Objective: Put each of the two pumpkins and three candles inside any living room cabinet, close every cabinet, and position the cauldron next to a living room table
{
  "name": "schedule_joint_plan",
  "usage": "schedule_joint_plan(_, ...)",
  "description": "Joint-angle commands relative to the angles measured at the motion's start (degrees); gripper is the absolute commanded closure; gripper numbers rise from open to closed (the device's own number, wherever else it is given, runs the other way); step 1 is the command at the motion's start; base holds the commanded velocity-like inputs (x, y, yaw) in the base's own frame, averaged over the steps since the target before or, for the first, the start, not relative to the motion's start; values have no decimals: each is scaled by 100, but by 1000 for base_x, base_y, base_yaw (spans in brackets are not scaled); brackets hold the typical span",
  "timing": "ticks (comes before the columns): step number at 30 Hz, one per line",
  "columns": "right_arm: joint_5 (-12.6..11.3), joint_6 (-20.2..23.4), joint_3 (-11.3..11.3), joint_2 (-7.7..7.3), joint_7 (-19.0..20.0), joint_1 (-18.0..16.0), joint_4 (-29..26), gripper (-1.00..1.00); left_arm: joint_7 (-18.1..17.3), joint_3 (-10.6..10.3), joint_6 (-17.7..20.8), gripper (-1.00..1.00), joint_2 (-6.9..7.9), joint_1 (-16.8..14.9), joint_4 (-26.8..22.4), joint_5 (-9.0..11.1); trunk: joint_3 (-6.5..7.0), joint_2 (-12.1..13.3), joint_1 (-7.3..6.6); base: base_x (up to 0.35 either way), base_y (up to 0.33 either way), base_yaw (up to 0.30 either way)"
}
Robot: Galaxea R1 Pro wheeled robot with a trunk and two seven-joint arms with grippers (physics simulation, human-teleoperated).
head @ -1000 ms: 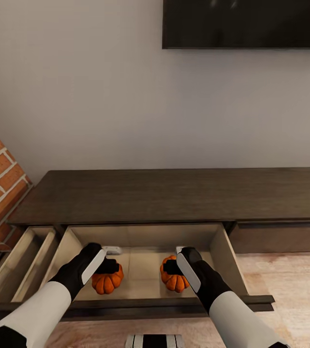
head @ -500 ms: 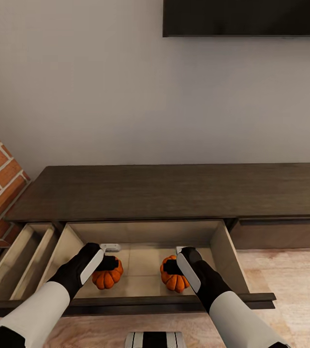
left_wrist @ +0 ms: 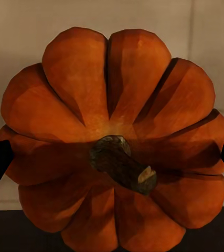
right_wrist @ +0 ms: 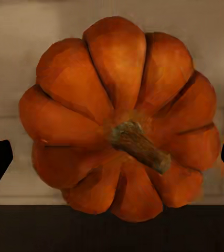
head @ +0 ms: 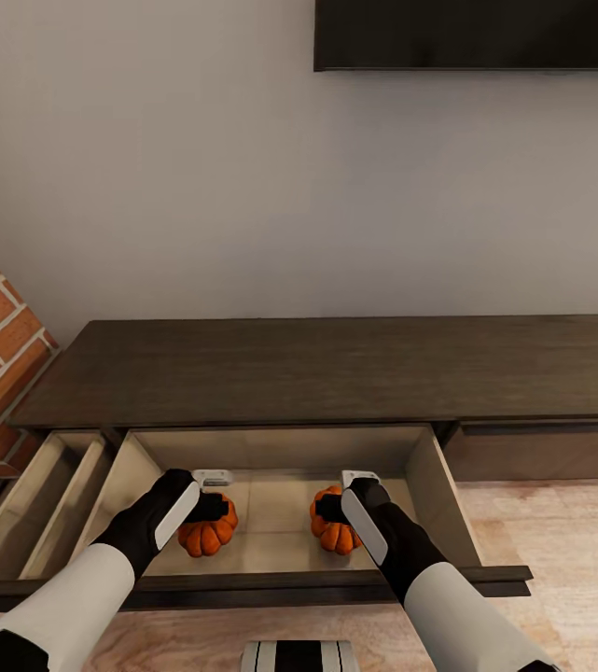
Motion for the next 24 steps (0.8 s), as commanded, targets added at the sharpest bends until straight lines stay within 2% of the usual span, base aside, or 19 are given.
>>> schedule_joint_plan(1, -60, 9, 19, -3, -57, -3, -6, -100, 51, -38, 13, 100, 8, -4, -9, 56, -5, -2, -1, 0, 0, 0)
schedule_joint_plan(24, -60, 16, 19, -3, -57, -3, -4, -100, 33, -40, -129, 100, 8, -4, -9, 57, -49, -5, 4, 0, 0, 0)
